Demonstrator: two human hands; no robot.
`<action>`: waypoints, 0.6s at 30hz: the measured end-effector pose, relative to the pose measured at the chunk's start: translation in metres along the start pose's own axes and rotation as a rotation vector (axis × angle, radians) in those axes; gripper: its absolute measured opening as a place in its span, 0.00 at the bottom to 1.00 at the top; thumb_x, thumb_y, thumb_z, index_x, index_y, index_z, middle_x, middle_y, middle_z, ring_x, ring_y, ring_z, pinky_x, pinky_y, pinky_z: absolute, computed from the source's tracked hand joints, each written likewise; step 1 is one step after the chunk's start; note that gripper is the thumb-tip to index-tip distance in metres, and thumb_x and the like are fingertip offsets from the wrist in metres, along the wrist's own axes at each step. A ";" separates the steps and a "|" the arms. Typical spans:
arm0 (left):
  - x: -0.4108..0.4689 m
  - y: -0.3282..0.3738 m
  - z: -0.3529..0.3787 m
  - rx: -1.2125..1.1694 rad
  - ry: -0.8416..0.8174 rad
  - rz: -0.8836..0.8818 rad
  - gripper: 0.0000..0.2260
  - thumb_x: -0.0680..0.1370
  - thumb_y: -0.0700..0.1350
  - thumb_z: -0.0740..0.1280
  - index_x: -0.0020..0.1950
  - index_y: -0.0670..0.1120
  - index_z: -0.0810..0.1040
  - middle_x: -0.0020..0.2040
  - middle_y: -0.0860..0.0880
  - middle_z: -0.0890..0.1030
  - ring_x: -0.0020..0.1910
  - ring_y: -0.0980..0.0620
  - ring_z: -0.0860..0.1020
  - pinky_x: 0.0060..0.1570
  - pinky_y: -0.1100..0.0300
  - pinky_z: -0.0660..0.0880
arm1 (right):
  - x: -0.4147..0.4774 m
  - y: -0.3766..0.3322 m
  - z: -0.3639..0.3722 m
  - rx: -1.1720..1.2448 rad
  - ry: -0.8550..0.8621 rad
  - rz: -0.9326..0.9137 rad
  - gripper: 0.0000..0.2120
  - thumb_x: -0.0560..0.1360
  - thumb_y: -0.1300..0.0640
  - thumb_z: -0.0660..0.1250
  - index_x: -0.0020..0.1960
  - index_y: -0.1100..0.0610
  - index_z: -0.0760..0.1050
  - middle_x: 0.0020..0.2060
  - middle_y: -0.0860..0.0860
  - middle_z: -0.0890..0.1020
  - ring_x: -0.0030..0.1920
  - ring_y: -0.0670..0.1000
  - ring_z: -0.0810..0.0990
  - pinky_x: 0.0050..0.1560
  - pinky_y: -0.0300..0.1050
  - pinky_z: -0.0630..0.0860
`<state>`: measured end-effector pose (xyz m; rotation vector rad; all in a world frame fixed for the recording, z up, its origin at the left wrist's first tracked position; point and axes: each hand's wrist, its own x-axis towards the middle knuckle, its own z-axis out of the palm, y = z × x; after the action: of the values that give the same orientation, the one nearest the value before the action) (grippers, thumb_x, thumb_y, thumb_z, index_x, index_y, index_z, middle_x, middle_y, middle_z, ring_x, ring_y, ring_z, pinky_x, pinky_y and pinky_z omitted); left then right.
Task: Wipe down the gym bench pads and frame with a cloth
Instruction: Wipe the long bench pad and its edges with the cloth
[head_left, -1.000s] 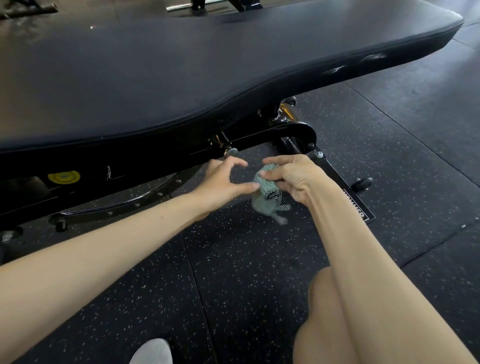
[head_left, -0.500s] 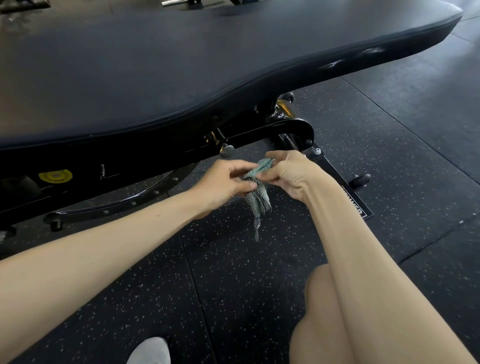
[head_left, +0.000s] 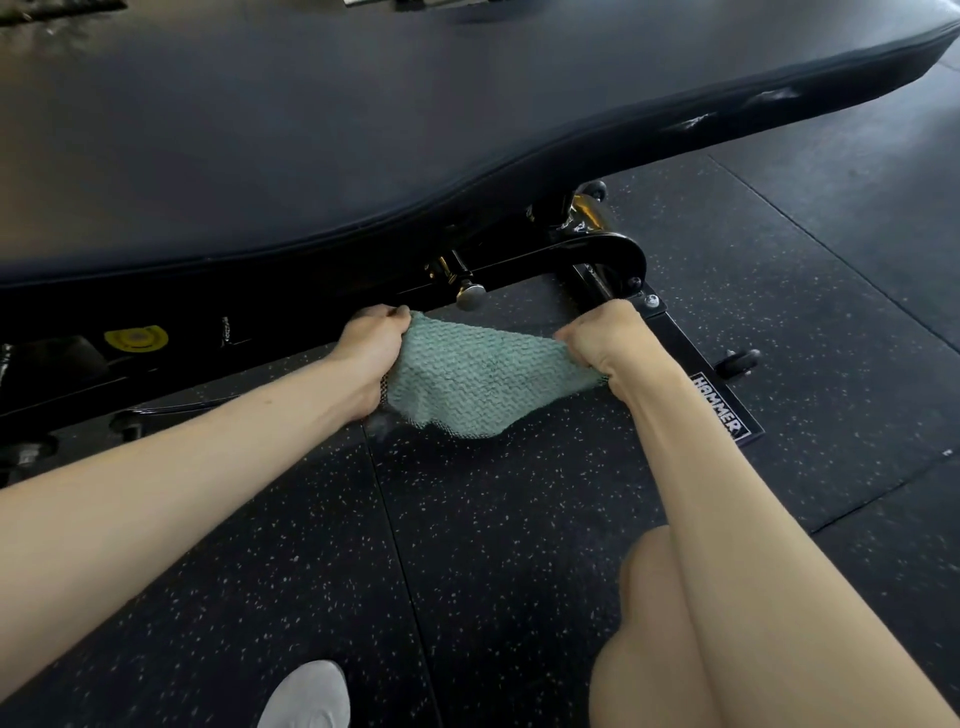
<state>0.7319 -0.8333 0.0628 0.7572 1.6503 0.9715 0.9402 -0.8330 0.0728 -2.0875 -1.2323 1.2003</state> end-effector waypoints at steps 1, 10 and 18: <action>-0.001 0.001 0.000 -0.016 0.008 -0.007 0.13 0.82 0.45 0.60 0.65 0.43 0.73 0.57 0.45 0.78 0.48 0.50 0.78 0.38 0.59 0.74 | 0.001 0.000 0.003 -0.031 -0.003 0.008 0.15 0.73 0.69 0.59 0.56 0.64 0.78 0.52 0.56 0.80 0.48 0.54 0.77 0.44 0.43 0.72; -0.006 0.009 -0.010 -0.031 0.033 -0.003 0.05 0.82 0.44 0.61 0.46 0.47 0.73 0.42 0.51 0.76 0.42 0.53 0.75 0.51 0.54 0.75 | -0.003 -0.007 0.001 0.047 -0.020 0.068 0.09 0.75 0.67 0.58 0.52 0.61 0.74 0.41 0.54 0.74 0.37 0.51 0.69 0.37 0.43 0.69; -0.022 0.019 -0.006 -0.055 -0.357 0.125 0.05 0.80 0.44 0.63 0.47 0.47 0.78 0.42 0.54 0.80 0.45 0.57 0.77 0.47 0.62 0.73 | -0.008 -0.002 0.006 -0.043 0.109 0.042 0.15 0.75 0.64 0.54 0.55 0.62 0.77 0.40 0.59 0.81 0.37 0.56 0.77 0.44 0.52 0.79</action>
<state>0.7328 -0.8443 0.0898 0.9457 1.2750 0.9048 0.9321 -0.8389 0.0745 -2.1892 -1.1799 1.0709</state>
